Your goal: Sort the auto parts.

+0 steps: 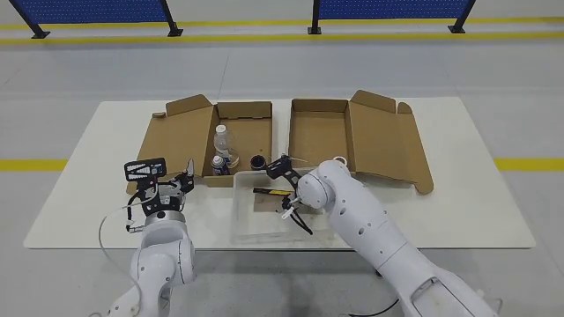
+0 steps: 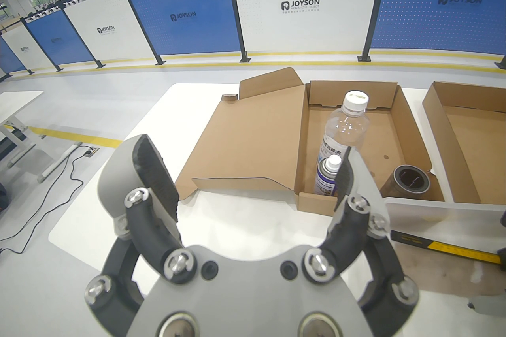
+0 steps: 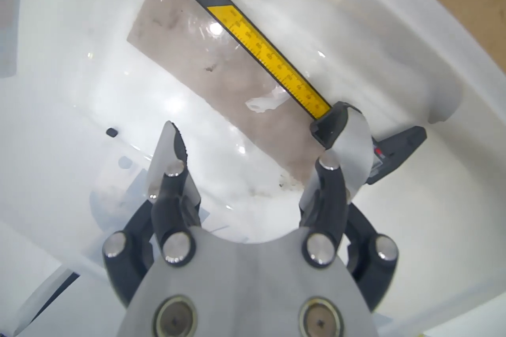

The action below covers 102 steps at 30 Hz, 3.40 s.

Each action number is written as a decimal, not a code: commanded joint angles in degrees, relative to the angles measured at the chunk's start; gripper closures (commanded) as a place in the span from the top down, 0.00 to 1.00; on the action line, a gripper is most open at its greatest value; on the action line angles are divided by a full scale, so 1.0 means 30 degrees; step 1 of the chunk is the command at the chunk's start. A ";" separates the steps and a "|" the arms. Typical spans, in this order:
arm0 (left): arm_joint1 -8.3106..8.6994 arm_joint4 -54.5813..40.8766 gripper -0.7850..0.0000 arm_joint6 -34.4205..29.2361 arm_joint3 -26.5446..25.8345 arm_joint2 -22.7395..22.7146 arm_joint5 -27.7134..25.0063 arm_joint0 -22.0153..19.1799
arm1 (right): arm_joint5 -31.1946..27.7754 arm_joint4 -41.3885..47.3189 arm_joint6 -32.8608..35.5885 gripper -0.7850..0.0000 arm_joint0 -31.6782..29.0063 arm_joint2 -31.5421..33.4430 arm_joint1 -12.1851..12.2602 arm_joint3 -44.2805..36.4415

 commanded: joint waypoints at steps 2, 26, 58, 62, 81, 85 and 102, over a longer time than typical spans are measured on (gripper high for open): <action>0.0000 0.0001 1.00 0.0000 0.0000 0.0000 0.0000 0.0000 | 0.0006 -0.0503 -0.0053 0.85 0.0177 -0.0174 -0.0024 0.0541; 0.0000 0.0001 1.00 0.0000 0.0000 0.0000 0.0000 0.0000 | -0.0949 0.2463 0.1312 0.63 0.0801 -0.0386 -0.0685 0.1491; 0.0000 0.0001 1.00 0.0000 0.0000 0.0000 0.0000 0.0000 | -0.3804 -0.0008 0.3672 0.67 0.2439 -0.2721 -0.1103 0.2820; 0.0000 0.0001 1.00 0.0000 0.0000 0.0000 0.0000 0.0000 | -0.3878 -0.0116 0.3414 0.62 0.2685 -0.3097 -0.1344 0.3428; 0.0000 0.0001 1.00 0.0000 0.0000 0.0000 0.0000 0.0000 | -0.4549 0.1602 0.3195 0.46 0.2694 -0.3128 -0.1853 0.3689; 0.0000 0.0001 1.00 0.0000 0.0000 0.0000 0.0000 0.0000 | -0.4540 0.1591 0.3044 0.48 0.2624 -0.3133 -0.1856 0.3375; 0.0000 0.0001 1.00 0.0000 0.0000 0.0000 0.0000 0.0000 | -0.4477 -0.0295 0.0972 0.47 0.2336 -0.3589 -0.1916 0.3862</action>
